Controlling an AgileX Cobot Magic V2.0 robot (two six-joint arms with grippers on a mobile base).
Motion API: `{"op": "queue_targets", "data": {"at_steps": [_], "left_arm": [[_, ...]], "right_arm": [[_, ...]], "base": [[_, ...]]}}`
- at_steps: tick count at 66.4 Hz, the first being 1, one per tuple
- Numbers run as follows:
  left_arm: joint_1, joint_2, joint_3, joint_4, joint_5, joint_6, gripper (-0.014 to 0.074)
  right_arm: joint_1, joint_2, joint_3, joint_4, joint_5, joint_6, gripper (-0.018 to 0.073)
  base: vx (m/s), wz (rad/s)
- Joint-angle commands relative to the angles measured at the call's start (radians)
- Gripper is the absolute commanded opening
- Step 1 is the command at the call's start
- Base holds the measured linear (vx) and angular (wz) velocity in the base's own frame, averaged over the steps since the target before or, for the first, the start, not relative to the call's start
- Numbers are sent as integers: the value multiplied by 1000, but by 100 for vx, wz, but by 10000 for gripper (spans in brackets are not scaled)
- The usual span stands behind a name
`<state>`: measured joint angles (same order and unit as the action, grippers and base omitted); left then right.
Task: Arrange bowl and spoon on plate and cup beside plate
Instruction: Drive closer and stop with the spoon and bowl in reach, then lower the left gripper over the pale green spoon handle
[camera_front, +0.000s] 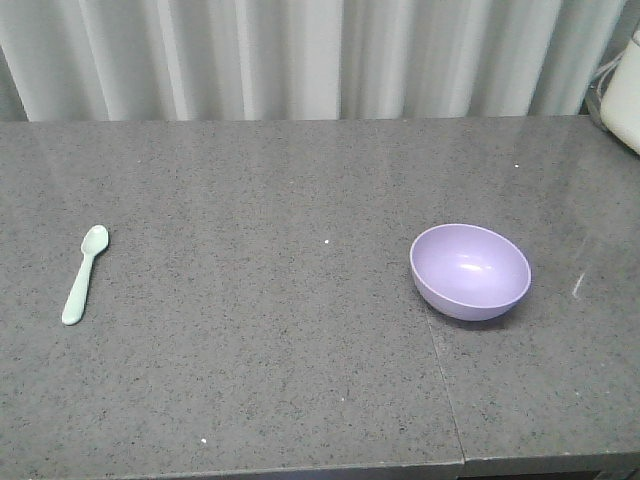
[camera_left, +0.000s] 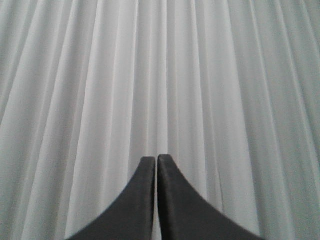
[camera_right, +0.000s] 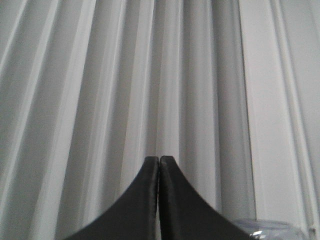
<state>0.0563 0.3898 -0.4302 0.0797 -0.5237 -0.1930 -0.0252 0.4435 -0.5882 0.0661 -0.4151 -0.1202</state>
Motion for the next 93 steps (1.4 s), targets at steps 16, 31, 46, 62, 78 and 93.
{"op": "queue_targets", "data": {"at_steps": [16,31,46,62,78,93], "left_arm": [[0,628,-537,-18,413,-193,-6],[0,700,-540,-17,395,-199,-6],[-1,680,-551,76,468,-99,80],[-1,738,-744,90,870,-82,489],[-1,746,-758,17,769,-87,587],[-18,822,-829,-99,969,50,587]], "right_arm": [[-5,571,-436,-5,441,151,-3],[-5,702,-437,-13,438,152,0],[-5,690,-498,-55,651,56,164],[-5,693,-571,-5,756,56,544],[-5,692,-571,-13,748,54,569],[-5,690,-571,-10,838,52,569]], "base": [[0,0],[0,0],[0,0],[0,0],[0,0],[0,0]]}}
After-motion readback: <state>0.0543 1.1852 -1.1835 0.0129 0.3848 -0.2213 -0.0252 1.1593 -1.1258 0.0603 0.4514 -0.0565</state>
